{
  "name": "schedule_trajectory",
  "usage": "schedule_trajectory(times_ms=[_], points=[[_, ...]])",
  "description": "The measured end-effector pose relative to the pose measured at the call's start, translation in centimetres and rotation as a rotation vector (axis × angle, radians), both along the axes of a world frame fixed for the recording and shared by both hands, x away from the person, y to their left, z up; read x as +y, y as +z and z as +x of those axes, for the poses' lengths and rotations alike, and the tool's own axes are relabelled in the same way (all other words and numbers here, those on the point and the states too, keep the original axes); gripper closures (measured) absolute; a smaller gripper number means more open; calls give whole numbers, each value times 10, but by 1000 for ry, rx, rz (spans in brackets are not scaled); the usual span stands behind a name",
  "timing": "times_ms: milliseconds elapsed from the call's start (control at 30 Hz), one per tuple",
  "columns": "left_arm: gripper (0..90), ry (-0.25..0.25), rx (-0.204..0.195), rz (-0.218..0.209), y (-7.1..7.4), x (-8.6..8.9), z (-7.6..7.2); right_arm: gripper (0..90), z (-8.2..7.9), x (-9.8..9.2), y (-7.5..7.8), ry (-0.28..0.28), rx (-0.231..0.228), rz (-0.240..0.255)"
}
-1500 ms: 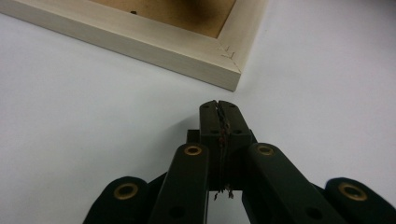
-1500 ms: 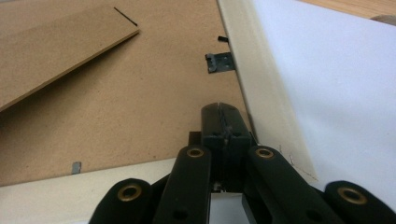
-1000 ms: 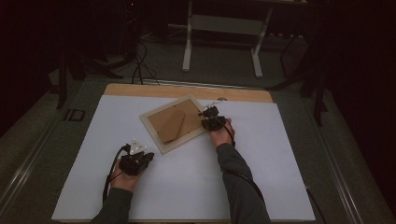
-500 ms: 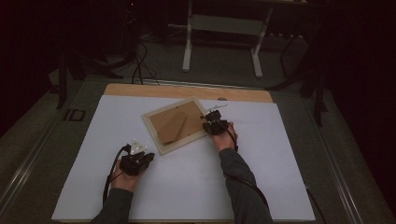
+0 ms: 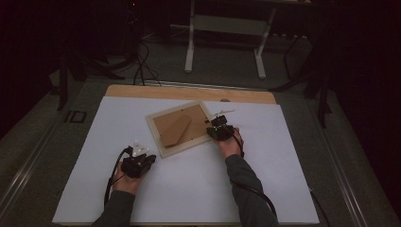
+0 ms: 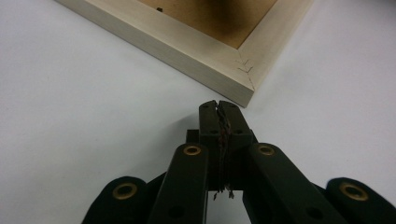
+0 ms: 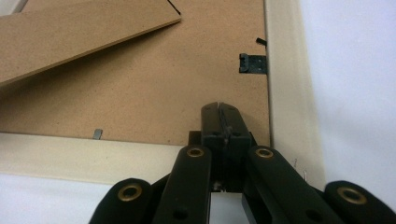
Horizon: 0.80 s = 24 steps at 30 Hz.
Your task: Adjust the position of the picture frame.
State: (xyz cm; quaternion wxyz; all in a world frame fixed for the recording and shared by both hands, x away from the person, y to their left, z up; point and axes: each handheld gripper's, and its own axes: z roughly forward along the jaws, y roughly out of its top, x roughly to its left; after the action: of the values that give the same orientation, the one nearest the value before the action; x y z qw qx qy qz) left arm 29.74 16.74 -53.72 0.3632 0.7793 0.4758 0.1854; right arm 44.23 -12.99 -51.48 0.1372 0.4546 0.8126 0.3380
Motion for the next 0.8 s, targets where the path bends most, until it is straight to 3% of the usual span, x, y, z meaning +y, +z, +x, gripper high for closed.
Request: schedule_trajectory(times_ms=[567,800], points=[[880,5,6,0,-1,1,1,900,-20,-3,0,41,-32,-45],[876,0,10,5,-2,-1,1,900,-35,-7,0,67,-40,-49]])
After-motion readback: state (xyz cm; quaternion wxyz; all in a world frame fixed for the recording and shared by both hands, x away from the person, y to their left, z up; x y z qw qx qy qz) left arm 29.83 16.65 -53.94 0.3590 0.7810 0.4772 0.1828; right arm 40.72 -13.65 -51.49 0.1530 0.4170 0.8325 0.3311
